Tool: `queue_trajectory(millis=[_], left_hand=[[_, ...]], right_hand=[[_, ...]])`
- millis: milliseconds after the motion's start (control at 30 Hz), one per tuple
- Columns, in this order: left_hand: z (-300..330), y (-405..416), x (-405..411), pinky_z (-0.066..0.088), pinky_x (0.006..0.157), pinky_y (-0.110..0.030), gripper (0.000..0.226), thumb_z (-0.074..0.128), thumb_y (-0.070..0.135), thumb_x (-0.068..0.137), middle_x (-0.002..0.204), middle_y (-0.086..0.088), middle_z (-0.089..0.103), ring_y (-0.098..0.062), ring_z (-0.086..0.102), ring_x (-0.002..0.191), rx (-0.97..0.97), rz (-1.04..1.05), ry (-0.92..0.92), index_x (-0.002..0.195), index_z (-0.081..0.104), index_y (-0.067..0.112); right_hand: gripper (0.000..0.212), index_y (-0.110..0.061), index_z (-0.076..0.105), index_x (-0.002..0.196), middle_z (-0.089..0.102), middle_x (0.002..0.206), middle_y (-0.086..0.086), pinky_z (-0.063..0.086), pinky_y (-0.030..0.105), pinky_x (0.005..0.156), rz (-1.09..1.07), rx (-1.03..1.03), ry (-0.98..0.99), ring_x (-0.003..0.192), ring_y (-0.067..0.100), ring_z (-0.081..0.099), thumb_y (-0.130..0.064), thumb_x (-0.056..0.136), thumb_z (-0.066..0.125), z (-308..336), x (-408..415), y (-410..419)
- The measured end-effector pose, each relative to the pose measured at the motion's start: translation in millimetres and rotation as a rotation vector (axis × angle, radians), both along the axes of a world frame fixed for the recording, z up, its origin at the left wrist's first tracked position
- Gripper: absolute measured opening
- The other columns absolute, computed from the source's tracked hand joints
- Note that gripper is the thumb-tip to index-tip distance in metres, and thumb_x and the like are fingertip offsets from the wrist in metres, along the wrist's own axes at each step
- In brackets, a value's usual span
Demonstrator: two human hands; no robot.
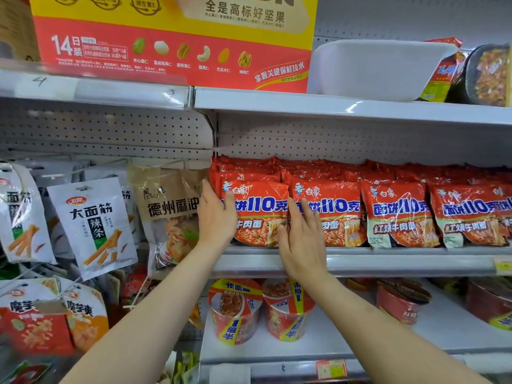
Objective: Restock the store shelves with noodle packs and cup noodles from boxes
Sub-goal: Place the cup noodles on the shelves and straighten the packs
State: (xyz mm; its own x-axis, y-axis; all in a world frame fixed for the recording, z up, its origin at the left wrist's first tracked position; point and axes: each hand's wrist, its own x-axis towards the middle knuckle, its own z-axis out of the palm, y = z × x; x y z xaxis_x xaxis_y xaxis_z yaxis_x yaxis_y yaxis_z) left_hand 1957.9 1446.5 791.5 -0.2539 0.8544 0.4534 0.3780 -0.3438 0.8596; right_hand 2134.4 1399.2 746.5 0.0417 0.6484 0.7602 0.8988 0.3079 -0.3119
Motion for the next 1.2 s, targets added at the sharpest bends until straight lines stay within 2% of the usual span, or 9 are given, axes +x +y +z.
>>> queue_trajectory(millis=[67, 200, 333, 467, 600, 733, 833, 1033, 1200], left_hand=[[-3.8, -16.3, 12.6, 0.026, 0.120, -0.044, 0.071, 0.040, 0.046, 0.104, 0.160, -0.008, 0.029, -0.026, 0.026, 0.148, 0.051, 0.047, 0.032, 0.161, 0.009, 0.017], [-13.3, -27.3, 23.3, 0.028, 0.116, -0.041, 0.066, 0.043, 0.039, 0.105, 0.156, -0.009, 0.034, -0.025, 0.027, 0.144, 0.119, 0.135, 0.050, 0.159, 0.016, 0.014], [-17.7, -27.4, 26.6, 0.029, 0.113, -0.038, 0.063, 0.045, 0.037, 0.104, 0.154, -0.009, 0.035, -0.022, 0.028, 0.142, 0.148, 0.132, -0.031, 0.157, 0.022, 0.013], [-20.8, -30.3, 28.0, 0.027, 0.116, -0.038, 0.061, 0.044, 0.037, 0.104, 0.157, -0.008, 0.032, -0.021, 0.025, 0.144, 0.174, 0.134, -0.040, 0.156, 0.024, 0.013], [-40.0, -43.4, 23.5, 0.020, 0.123, -0.041, 0.068, 0.031, 0.051, 0.101, 0.164, -0.006, 0.022, -0.019, 0.016, 0.151, 0.296, 0.159, 0.176, 0.157, 0.024, 0.015], [-83.0, -69.7, 23.0, 0.012, 0.122, -0.027, 0.062, 0.028, 0.051, 0.103, 0.165, -0.002, 0.021, -0.012, 0.015, 0.152, 0.377, 0.071, 0.423, 0.155, 0.030, 0.017], [-106.6, -78.7, 20.9, 0.019, 0.121, -0.033, 0.059, 0.028, 0.049, 0.105, 0.164, -0.007, 0.025, -0.021, 0.021, 0.152, 0.395, 0.111, 0.587, 0.154, 0.037, 0.017], [-114.6, -78.1, 18.7, 0.026, 0.121, -0.050, 0.058, 0.027, 0.051, 0.106, 0.160, -0.018, 0.032, -0.035, 0.028, 0.148, 0.338, 0.208, 0.776, 0.151, 0.045, 0.021], [-110.8, -77.0, 23.0, 0.028, 0.120, -0.050, 0.055, 0.031, 0.050, 0.105, 0.159, -0.016, 0.034, -0.033, 0.032, 0.146, 0.301, 0.281, 0.845, 0.151, 0.046, 0.024]], right_hand=[[0.058, -0.018, 0.023, 0.159, 0.040, 0.159, -0.001, -0.002, 0.036, 0.126, -0.019, -0.006, -0.031, 0.156, 0.013, 0.003, -0.040, 0.106, 0.029, -1.4, 0.3, 4.1], [0.065, -0.019, 0.023, 0.159, 0.033, 0.163, -0.003, -0.006, 0.035, 0.126, -0.029, -0.039, -0.082, 0.156, 0.013, -0.002, -0.049, 0.102, 0.016, -2.7, -0.7, 9.4], [0.061, -0.019, 0.021, 0.160, 0.029, 0.164, -0.003, -0.004, 0.041, 0.126, -0.050, -0.075, -0.140, 0.156, 0.013, -0.007, -0.047, 0.105, 0.019, 1.7, 3.1, 16.4], [0.060, -0.018, 0.019, 0.161, 0.025, 0.166, -0.002, -0.005, 0.040, 0.126, -0.055, -0.087, -0.138, 0.156, 0.014, -0.009, -0.045, 0.107, 0.021, 3.3, 1.7, 16.9], [0.061, -0.018, 0.028, 0.158, 0.024, 0.166, -0.001, 0.004, 0.042, 0.127, -0.040, -0.001, -0.039, 0.156, 0.014, 0.004, -0.046, 0.105, 0.018, -7.1, -5.2, 1.1], [0.052, -0.016, 0.045, 0.148, 0.037, 0.160, 0.003, 0.024, 0.051, 0.122, 0.023, 0.096, 0.025, 0.152, 0.019, 0.022, -0.039, 0.105, 0.029, -30.9, -14.6, -19.5], [0.044, -0.015, 0.049, 0.142, 0.041, 0.154, 0.006, 0.031, 0.055, 0.118, 0.008, 0.144, -0.001, 0.147, 0.023, 0.031, -0.033, 0.103, 0.038, -46.6, -15.3, -27.6], [0.050, -0.017, 0.049, 0.144, 0.049, 0.150, 0.006, 0.025, 0.053, 0.122, -0.123, 0.042, -0.077, 0.145, 0.026, 0.037, -0.039, 0.103, 0.032, -55.7, -14.1, -29.3], [0.060, -0.017, 0.045, 0.151, 0.040, 0.159, 0.007, 0.018, 0.051, 0.124, -0.181, -0.033, -0.125, 0.151, 0.027, 0.029, -0.044, 0.105, 0.018, -55.8, -17.9, -23.7]])
